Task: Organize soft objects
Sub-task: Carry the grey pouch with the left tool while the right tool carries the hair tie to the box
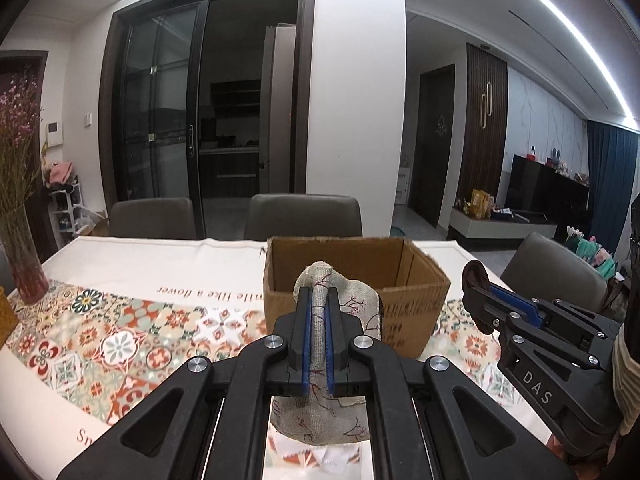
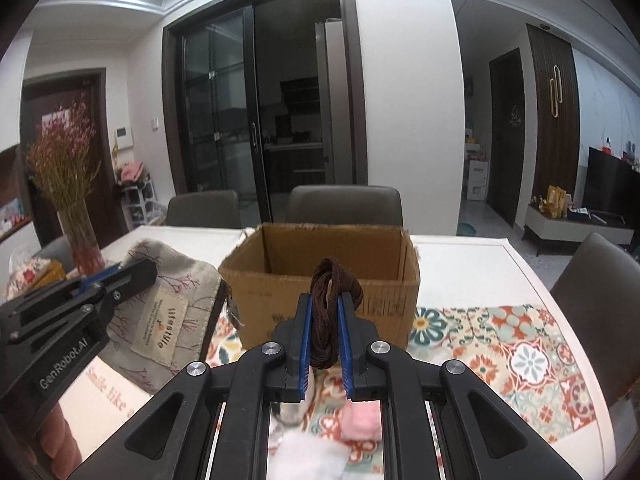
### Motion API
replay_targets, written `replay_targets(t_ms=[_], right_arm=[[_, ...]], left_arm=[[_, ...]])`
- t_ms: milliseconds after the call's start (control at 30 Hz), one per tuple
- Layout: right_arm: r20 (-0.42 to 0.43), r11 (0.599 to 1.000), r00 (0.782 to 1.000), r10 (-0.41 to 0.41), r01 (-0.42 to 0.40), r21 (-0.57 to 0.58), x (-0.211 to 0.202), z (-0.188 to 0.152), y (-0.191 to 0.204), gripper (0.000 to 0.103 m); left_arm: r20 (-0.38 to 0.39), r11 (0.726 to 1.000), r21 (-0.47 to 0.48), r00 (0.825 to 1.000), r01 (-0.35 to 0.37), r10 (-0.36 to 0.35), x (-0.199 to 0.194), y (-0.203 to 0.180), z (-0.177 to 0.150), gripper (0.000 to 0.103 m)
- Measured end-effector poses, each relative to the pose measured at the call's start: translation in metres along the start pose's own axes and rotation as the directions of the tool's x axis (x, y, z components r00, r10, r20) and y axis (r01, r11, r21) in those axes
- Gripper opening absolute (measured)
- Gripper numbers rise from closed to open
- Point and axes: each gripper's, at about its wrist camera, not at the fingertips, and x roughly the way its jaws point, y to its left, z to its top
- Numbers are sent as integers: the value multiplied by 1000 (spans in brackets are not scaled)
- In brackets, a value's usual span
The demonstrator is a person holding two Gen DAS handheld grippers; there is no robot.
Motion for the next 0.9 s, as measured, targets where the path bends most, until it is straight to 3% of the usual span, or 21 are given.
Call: replay_targets(t_ms=[600, 900], right_arm=[[30, 999, 999, 22, -24, 42, 54, 58, -28, 14], [-17, 999, 1000, 22, -21, 31, 92, 76, -37, 14]], left_arm=[[57, 1000, 25, 998, 14, -15, 67, -5, 62, 7], [45, 999, 46, 999, 24, -26, 107, -11, 87, 8]])
